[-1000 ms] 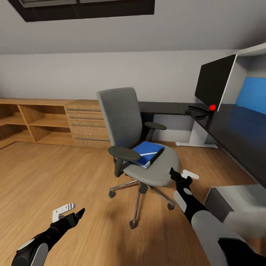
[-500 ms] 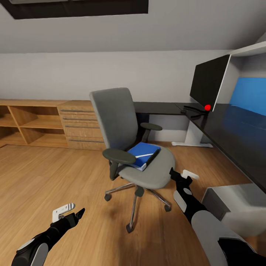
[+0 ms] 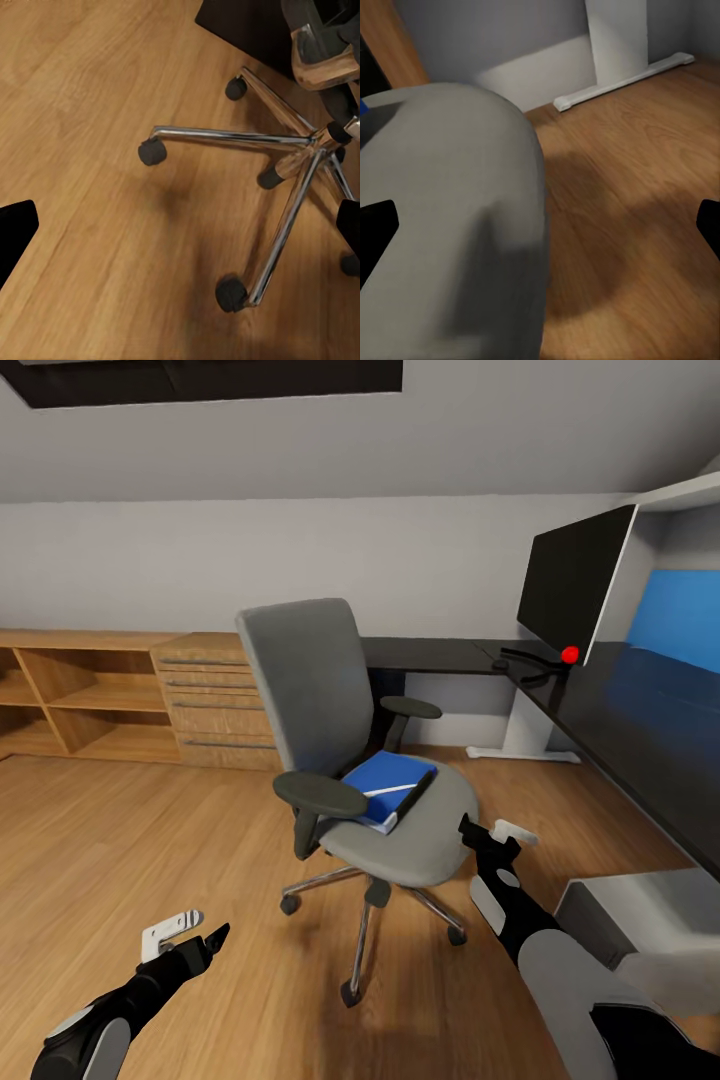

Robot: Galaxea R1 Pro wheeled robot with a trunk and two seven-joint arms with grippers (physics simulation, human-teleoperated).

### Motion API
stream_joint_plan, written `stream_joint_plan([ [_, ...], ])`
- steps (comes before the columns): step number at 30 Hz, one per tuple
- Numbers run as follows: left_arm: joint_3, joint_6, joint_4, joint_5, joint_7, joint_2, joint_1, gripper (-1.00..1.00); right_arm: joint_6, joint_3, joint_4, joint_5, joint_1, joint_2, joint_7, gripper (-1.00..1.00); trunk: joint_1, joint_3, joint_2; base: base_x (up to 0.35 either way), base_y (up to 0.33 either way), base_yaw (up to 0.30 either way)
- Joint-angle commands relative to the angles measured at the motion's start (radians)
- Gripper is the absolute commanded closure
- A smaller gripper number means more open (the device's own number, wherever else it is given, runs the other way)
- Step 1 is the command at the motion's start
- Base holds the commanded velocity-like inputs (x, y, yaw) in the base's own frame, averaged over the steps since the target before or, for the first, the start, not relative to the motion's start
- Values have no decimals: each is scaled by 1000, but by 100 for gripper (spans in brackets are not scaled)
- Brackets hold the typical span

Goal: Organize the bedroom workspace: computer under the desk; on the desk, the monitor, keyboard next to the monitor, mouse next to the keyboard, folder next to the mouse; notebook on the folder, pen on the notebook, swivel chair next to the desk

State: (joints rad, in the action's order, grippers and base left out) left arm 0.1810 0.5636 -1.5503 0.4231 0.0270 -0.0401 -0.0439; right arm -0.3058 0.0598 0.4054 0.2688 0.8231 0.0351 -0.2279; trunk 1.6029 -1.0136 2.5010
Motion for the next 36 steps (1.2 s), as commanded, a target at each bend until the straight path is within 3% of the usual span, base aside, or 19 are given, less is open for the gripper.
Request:
stream_joint_plan([
  [1, 2, 6, -1, 3, 3, 0, -1, -100, -4, 3, 0, 7, 1, 1, 2, -100, 0, -1, 0, 25, 0, 0],
  [7, 2, 4, -1, 1, 2, 0, -1, -100, -1, 12, -1, 18, 1, 0, 2, -100, 0, -1, 0, 172, 0, 0],
  [8, 2, 5, -1, 2, 2, -1, -1, -100, 4, 14, -1, 50, 1, 0, 3, -100, 0, -1, 0, 250, 0, 0],
  [10, 2, 5, -1, 2, 2, 0, -1, -100, 15, 15, -1, 64, 1, 0, 4, -100, 0, -1, 0, 131, 0, 0],
  [18, 2, 5, -1, 3, 2, 0, -1, -100, 36, 16, -1, 74, 1, 0, 13, -100, 0, -1, 0, 32, 0, 0],
  [21, 2, 5, -1, 3, 2, 0, -1, -100, 78, 18, -1, 87, 1, -2, 48, -100, 0, -1, 0, 4, 0, 0],
  [22, 2, 5, -1, 3, 2, 0, -1, -100, 102, 21, 0, 104, 1, -6, 71, -100, 0, -1, 0, 2, 0, 0],
  [23, 2, 5, -1, 3, 2, 0, -1, -100, 172, 25, 1, 162, 1, -21, 138, -100, 0, -1, 0, 0, 0, 0],
  [24, 2, 5, -1, 3, 2, 0, -1, -100, 205, 26, 1, 183, 1, -27, 164, -100, 0, -1, 0, 0, 0, 0],
  [28, 1, 5, -1, 3, 2, 0, -1, -100, 325, 34, 1, 258, 1, -52, 239, -100, 0, -1, 0, 0, 0, 0],
  [30, 1, 5, -1, 3, 2, 0, -1, -100, 364, 36, 1, 315, 1, -64, 262, -100, 0, -1, 0, 0, 0, 0],
  [32, 2, 5, -1, 3, 2, 0, -1, -100, 376, 36, 1, 345, 1, -69, 269, -100, 0, -1, 0, 0, 0, 0],
  [36, 2, 5, -1, 3, 2, 0, -1, -100, 383, 38, 1, 362, 1, -72, 273, -100, 0, -1, 0, 0, 0, 0],
])
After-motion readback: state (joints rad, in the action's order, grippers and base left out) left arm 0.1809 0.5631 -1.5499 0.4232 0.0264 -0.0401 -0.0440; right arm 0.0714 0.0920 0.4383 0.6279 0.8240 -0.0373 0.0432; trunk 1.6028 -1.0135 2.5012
